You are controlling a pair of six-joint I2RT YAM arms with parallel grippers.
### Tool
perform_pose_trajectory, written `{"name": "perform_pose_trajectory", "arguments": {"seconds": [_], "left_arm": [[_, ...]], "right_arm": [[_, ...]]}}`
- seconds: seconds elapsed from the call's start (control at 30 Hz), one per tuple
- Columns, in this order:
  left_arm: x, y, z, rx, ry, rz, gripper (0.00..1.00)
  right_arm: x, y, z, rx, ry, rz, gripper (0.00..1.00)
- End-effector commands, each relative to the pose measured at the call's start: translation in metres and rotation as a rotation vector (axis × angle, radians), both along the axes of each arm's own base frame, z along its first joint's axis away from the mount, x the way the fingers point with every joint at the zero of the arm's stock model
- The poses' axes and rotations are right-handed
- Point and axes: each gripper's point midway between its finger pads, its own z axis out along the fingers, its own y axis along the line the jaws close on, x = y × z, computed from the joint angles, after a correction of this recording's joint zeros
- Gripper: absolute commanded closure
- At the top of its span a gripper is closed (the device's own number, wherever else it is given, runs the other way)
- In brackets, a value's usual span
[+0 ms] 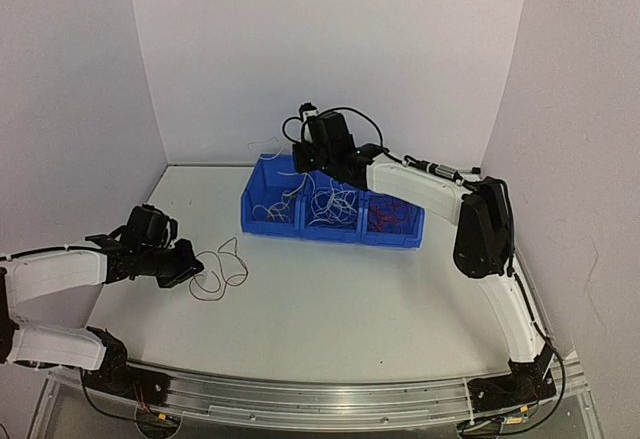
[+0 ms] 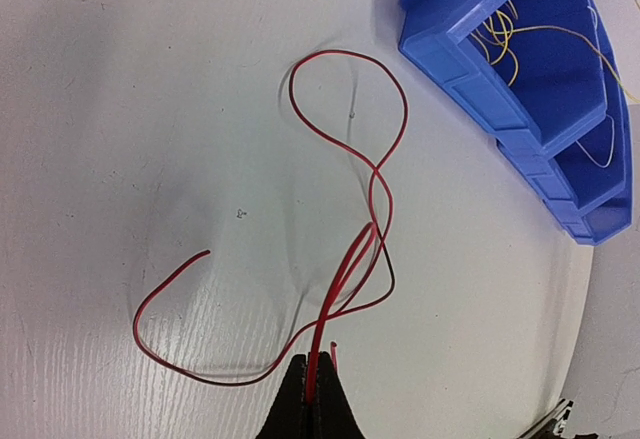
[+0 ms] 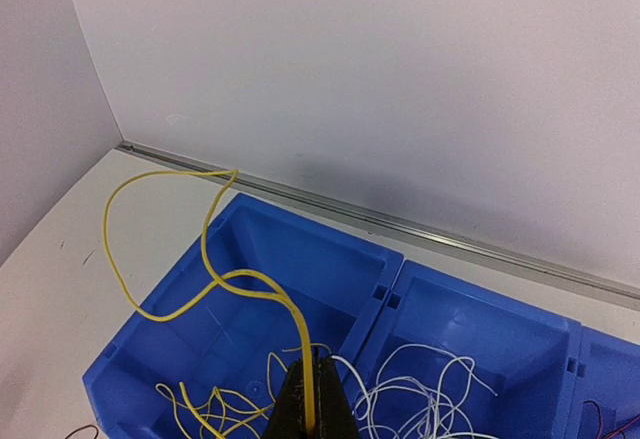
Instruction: Untangle the cables
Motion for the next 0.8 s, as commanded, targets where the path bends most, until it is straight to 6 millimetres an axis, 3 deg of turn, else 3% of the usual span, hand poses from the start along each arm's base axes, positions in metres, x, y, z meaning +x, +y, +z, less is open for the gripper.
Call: {"name": "perform_pose_trajectory", "arguments": {"seconds": [0.0,0.47,0.77], "left_arm": [[0.003,-0.003,0.004,-0.003,-0.024,-0.014,1.00],[0.002,-0.003,-0.002,0.014,-0.013,-0.029,1.00],[0.001,-0.002,-0.008,0.027,0.003,-0.036,1.00]], "right_arm": [[0.002,0.000,-0.011,-0.135,-0.053,-0.050,1.00],[-0.002,-0.018,-0.026,-0.383,-0.091,-0.026,1.00],[0.005,-0.015,-0.035,-0.529,-0.130,0.008,1.00]]}}
